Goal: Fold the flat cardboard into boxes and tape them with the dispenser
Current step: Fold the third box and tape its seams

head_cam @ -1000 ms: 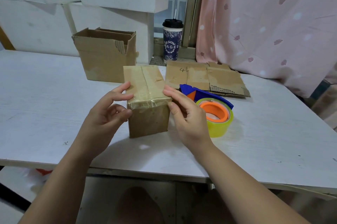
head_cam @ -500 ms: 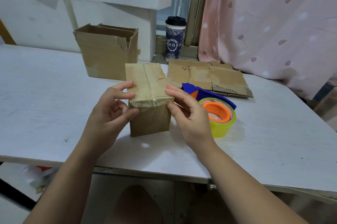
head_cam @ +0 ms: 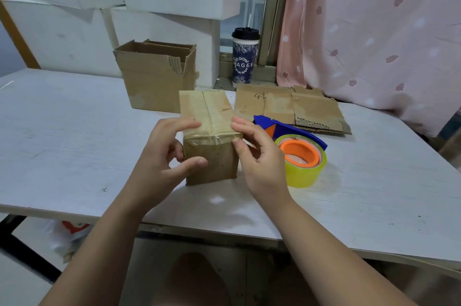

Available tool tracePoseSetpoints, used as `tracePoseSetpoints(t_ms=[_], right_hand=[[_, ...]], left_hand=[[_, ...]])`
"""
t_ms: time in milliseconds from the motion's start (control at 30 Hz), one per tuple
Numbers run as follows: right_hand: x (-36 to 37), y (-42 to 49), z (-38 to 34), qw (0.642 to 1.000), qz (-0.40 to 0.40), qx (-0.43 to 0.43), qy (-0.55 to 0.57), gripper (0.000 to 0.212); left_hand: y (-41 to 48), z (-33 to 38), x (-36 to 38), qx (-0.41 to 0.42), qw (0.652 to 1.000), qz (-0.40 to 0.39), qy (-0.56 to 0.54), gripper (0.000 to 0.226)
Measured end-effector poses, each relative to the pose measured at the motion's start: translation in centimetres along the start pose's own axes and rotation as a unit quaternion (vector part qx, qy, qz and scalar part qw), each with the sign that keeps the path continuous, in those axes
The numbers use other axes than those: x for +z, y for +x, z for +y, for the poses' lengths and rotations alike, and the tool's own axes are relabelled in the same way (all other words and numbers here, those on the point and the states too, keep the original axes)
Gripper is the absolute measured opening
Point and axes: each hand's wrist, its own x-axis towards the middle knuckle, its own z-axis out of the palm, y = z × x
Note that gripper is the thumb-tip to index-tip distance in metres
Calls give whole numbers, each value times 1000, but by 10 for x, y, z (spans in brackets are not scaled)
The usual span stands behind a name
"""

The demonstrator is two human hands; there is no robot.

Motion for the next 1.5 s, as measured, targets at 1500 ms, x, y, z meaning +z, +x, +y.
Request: tracePoseSetpoints(t_ms=[1500], right_hand=[[2,16,-11,991,-49,-29,-118,14]], left_hand=[[9,16,17,69,988,97,102,13]])
